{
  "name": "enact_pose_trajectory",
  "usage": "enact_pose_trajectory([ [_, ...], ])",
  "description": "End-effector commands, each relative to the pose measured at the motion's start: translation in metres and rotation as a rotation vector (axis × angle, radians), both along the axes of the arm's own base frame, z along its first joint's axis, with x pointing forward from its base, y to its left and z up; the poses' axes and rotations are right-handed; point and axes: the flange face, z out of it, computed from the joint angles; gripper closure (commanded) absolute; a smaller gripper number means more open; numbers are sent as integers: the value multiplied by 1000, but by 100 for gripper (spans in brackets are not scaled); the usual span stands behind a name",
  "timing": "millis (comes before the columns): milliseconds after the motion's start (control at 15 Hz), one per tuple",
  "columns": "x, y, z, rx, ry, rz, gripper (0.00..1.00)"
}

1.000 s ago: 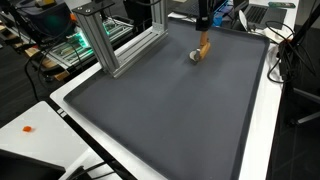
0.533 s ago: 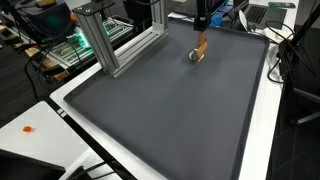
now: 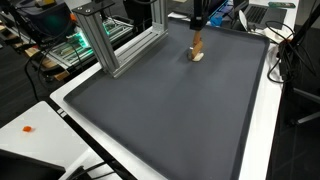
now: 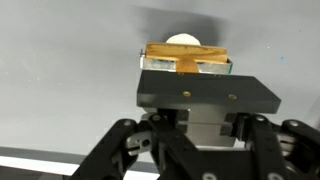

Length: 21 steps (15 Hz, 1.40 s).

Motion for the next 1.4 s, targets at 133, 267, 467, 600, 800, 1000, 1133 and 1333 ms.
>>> enact_pose_trajectory([
  [133, -16, -3, -5, -10, 64, 8, 65],
  [267, -17, -4, -4, -14, 75, 12, 65],
  [467, -18, -3, -1, -20, 81, 16, 65],
  [600, -16, -2, 6, -22, 68, 21, 65],
  [800, -13, 7, 21, -19, 36, 48, 65],
  [1000, -8, 15, 30, -24, 4, 135, 65],
  [1133, -4, 16, 30, -40, -8, 218, 65],
  [1333, 2, 15, 29, -54, -6, 340, 65],
])
